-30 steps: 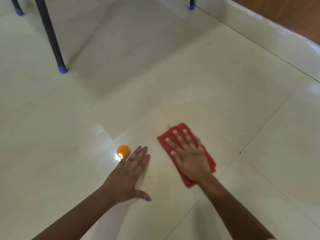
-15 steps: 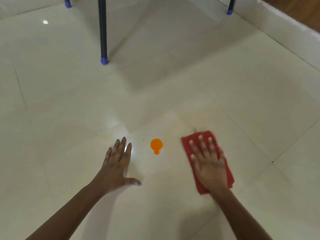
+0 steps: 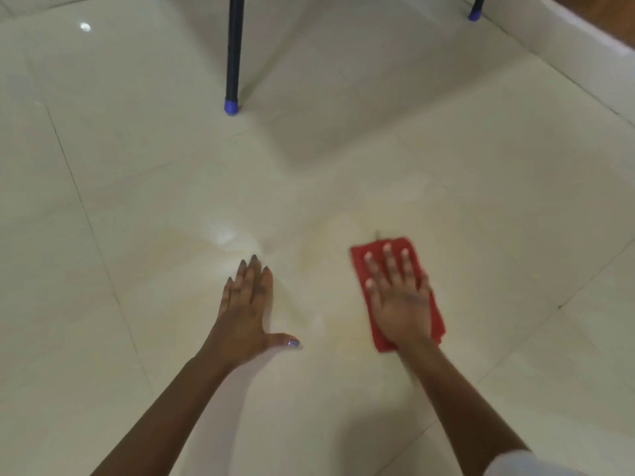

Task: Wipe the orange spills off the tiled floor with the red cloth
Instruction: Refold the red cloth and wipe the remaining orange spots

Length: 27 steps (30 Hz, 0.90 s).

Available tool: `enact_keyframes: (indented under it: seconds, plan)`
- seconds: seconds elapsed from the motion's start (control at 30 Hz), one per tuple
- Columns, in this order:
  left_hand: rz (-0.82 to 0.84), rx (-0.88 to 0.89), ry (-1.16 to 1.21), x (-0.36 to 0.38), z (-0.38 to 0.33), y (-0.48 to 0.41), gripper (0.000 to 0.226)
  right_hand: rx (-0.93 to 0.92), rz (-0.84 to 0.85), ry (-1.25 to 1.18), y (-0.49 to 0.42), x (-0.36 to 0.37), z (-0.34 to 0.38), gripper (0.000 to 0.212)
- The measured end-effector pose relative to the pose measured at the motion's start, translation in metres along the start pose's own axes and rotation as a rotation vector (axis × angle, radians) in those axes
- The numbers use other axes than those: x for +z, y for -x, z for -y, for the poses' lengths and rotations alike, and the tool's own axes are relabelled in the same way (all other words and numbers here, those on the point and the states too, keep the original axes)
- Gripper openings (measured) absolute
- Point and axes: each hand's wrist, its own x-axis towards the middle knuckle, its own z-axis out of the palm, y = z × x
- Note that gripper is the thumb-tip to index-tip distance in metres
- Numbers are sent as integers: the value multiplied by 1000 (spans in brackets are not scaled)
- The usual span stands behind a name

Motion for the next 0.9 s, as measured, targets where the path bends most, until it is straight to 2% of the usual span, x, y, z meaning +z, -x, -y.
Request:
enact_keyframes:
  seconds: [0.07, 0.13, 0.27, 0.33, 0.47, 0.57, 0.6, 0.67, 0.73, 0.77, 0.83, 0.9]
  plan:
    - [35, -3, -46, 2, 8, 6, 132, 156, 45, -31, -36, -3, 4, 52]
    - [54, 5, -68, 4, 11, 7, 131, 192, 72, -87, -57, -3, 37, 53]
    - [50, 8, -36, -2, 9, 11, 132, -266, 53, -14, 3, 10, 101, 51]
    - [28, 0, -42, -6, 16, 14, 134, -362, 12, 6, 45, 15, 84, 50]
    - [49, -52, -63, -7, 31, 21, 135, -105, -33, 11, 31, 11, 15, 51]
    - [60, -50, -59, -5, 31, 20, 136, 56, 6, -7, -34, -3, 34, 55]
    - [58, -47, -56, -5, 30, 20, 135, 13, 38, -7, -46, -1, 54, 53]
    - [40, -41, -41, -6, 31, 22, 134, -208, 70, -1, -36, 5, 100, 50]
    - [27, -52, -21, -8, 35, 29, 135, -428, 48, 2, 12, 15, 122, 50]
    - [18, -64, -12, -9, 38, 33, 136, -474, 26, -3, 40, 21, 118, 49]
    - [10, -82, -1, -7, 42, 42, 136, -443, -9, -31, 82, 25, 86, 46]
    - [16, -78, 7, -3, 41, 48, 134, -323, -64, -6, 77, 25, 42, 46]
